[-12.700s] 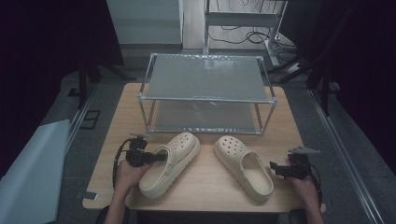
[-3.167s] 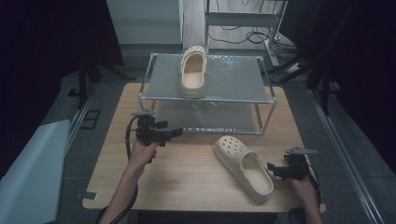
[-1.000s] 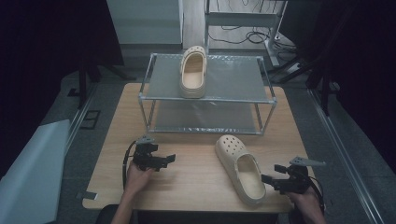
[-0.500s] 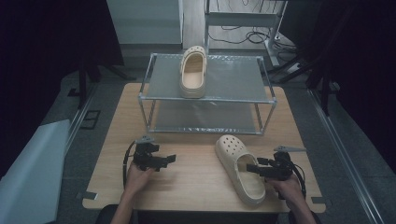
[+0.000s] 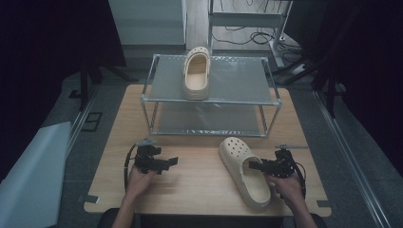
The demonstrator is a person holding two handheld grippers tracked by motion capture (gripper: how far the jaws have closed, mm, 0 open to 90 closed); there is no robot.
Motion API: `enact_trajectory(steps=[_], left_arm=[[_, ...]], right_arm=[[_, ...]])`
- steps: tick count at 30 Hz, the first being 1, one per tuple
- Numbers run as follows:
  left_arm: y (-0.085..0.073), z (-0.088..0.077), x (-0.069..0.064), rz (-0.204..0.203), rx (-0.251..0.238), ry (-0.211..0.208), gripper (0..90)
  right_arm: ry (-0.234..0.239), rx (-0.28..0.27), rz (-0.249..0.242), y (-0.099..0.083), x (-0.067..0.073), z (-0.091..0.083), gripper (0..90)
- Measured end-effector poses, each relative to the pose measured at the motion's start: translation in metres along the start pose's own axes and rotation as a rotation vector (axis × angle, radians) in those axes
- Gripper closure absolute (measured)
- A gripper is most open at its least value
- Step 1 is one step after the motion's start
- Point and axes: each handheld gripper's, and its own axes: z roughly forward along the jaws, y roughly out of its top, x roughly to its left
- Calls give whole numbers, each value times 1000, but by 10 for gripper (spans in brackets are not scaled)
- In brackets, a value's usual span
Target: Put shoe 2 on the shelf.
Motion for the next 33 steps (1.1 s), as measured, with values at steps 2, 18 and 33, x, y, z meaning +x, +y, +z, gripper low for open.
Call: enact_trajectory(steps=[2,18,33], left_arm=[[0,-1,0,1,-2,0,24],[0,-2,1,-9,-9,-14,39],[0,3,-4,38,13,20,42]], right_arm=[[-2,-4,8,1,-1,-3,486],[-29,-35,113,0,-18,-23,728],[82,-62,297,-8,-37,-26,742]])
